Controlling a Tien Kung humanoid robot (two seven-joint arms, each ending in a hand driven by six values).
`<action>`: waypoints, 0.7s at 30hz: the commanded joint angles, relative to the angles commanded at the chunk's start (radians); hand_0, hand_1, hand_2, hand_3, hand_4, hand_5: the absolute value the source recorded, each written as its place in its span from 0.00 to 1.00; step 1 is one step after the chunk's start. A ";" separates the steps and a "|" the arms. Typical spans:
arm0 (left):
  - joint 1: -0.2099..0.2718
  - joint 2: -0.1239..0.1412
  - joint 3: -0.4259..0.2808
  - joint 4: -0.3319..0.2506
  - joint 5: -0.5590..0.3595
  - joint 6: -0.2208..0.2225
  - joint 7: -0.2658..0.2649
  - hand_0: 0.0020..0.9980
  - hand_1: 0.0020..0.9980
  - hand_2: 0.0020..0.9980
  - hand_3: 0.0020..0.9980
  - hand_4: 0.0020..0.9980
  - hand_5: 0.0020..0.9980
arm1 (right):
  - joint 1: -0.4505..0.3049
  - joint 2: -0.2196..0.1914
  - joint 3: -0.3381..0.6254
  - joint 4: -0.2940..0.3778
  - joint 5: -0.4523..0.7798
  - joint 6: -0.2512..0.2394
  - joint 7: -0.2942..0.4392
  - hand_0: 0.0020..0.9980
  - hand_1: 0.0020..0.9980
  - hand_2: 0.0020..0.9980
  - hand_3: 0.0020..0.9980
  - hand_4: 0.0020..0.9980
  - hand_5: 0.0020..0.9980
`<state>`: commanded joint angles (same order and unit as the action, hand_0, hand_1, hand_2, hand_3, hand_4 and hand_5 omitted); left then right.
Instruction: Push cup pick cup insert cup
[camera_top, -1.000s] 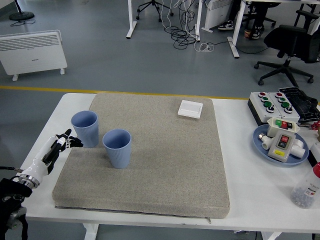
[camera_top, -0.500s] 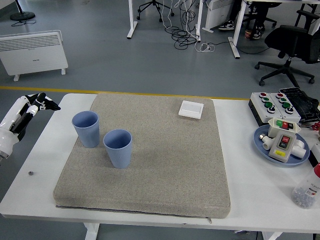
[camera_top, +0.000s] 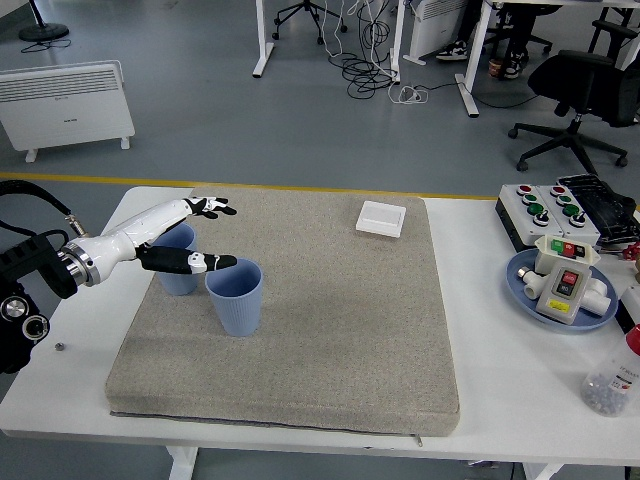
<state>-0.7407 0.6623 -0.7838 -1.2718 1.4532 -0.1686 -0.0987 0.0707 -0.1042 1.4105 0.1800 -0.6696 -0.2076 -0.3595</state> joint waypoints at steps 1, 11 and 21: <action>-0.018 -0.003 0.025 0.009 0.001 -0.004 0.007 0.94 0.92 1.00 0.96 0.99 0.58 | -0.001 0.000 -0.001 0.000 0.000 0.000 0.000 0.68 0.61 0.63 0.59 0.12 0.55; -0.136 -0.045 0.201 0.066 -0.014 -0.033 0.053 0.93 0.92 1.00 0.97 1.00 0.57 | -0.001 0.000 -0.008 0.000 0.004 -0.001 0.000 0.68 0.61 0.63 0.59 0.12 0.55; -0.181 -0.073 0.277 0.116 0.018 -0.051 0.074 0.92 0.92 1.00 0.97 1.00 0.57 | 0.003 0.000 -0.012 0.000 0.002 -0.003 -0.001 0.68 0.61 0.62 0.59 0.12 0.55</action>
<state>-0.9218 0.5891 -0.5067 -1.1562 1.4707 -0.2199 -0.0242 0.0737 -0.1037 1.3983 0.1800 -0.6680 -0.2108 -0.3601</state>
